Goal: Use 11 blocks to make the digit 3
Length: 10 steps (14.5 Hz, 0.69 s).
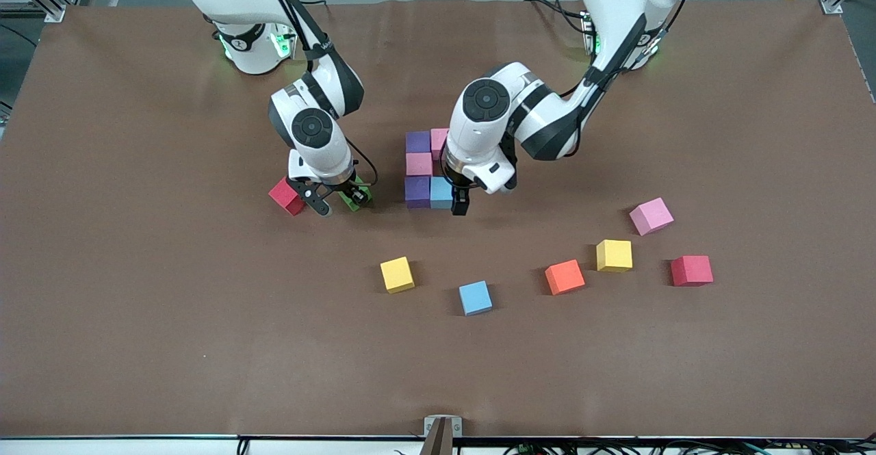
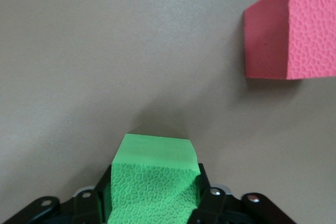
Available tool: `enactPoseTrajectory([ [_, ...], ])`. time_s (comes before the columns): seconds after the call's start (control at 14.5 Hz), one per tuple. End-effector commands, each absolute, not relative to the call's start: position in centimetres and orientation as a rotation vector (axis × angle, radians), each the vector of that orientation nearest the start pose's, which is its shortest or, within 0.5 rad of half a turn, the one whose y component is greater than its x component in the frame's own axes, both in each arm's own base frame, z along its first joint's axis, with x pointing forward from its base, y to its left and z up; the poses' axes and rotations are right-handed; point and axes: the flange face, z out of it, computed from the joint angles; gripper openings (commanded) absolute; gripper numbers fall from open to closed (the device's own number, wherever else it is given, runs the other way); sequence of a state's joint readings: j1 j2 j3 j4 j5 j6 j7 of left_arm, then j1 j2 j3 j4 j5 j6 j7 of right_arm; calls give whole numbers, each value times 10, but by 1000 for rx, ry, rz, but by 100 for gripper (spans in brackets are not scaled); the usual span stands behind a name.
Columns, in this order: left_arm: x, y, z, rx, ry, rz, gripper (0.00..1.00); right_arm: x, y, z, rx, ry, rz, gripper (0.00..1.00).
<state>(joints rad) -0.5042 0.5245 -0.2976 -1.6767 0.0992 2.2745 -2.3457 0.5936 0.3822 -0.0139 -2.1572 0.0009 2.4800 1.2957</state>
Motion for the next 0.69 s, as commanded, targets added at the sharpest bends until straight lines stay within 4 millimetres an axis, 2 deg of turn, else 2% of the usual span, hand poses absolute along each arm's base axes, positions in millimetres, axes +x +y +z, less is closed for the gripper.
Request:
enactPoseTrajectory([
  [0.0,534,-442,330,-2436,-2136,55,100,478,315,235,-3017,971,35,1],
  [0.28,589,-373,337,-2643,-1902,-1,100,503,338,264,-3105,608,36,0],
  [0.48,622,-327,326,-2794,-1666,-15,100,527,351,288,-3147,312,42,0],
  [0.62,639,-292,319,-2852,-1548,-19,100,540,360,296,-3155,64,49,0],
])
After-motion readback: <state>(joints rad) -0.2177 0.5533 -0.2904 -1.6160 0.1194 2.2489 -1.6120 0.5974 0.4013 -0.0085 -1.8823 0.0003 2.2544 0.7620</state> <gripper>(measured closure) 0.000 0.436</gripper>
